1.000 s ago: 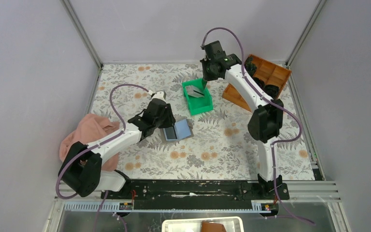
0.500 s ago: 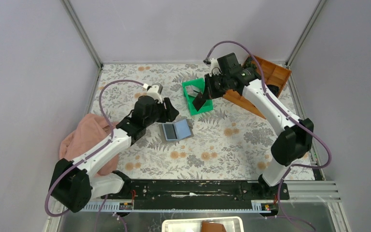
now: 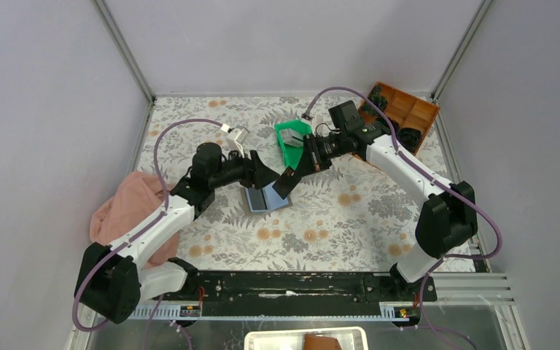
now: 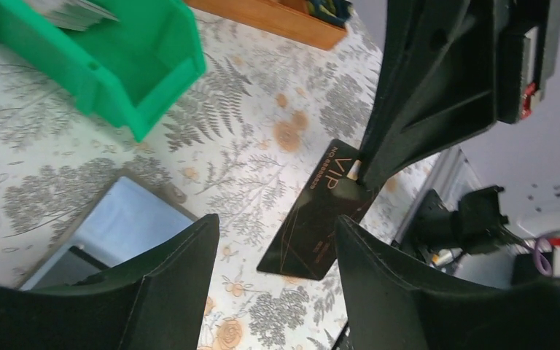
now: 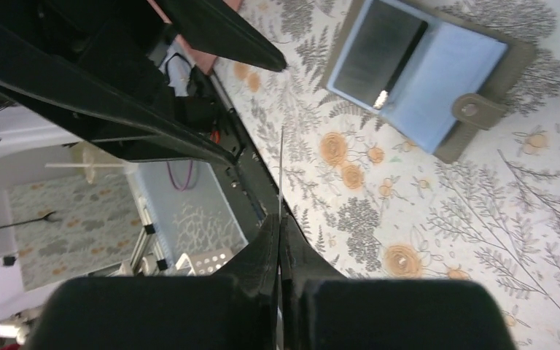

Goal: Put the credit cards into the card holder
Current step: Pick up the credit card from the storage box.

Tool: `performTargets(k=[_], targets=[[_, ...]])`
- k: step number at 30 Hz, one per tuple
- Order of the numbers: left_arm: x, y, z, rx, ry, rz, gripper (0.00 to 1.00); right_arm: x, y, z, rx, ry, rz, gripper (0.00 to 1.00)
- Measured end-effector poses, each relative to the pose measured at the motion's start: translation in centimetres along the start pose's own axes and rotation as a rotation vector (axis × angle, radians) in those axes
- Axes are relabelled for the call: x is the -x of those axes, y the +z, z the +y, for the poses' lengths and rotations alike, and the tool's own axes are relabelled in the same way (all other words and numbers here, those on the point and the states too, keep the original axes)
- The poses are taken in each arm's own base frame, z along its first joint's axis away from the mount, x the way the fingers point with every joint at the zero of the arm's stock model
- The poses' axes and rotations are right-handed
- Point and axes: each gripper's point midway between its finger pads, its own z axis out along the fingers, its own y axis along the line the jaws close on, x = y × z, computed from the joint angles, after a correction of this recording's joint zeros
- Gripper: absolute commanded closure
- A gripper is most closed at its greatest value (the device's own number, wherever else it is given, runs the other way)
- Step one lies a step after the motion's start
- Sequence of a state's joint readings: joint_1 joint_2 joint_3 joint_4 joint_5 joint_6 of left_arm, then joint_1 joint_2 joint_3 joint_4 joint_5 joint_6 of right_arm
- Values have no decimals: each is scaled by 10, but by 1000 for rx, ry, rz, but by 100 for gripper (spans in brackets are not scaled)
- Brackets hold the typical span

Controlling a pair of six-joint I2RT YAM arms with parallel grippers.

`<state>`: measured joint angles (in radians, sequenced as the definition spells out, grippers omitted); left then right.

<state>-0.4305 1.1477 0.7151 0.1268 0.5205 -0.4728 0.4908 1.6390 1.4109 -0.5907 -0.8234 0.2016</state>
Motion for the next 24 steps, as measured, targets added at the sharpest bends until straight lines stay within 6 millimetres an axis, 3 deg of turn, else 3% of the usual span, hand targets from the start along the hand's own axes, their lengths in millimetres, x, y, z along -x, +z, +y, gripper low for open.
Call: performTargets(k=[10, 20, 24], targets=[[-12, 2, -18, -155, -21, 71, 36, 3, 8, 15, 139, 12, 15, 100], [-21, 1, -22, -230, -66, 126, 67, -2, 17, 13, 208, 54, 53, 100], [-23, -1, -21, -250, -75, 132, 73, -5, 18, 16, 236, 61, 60, 100]])
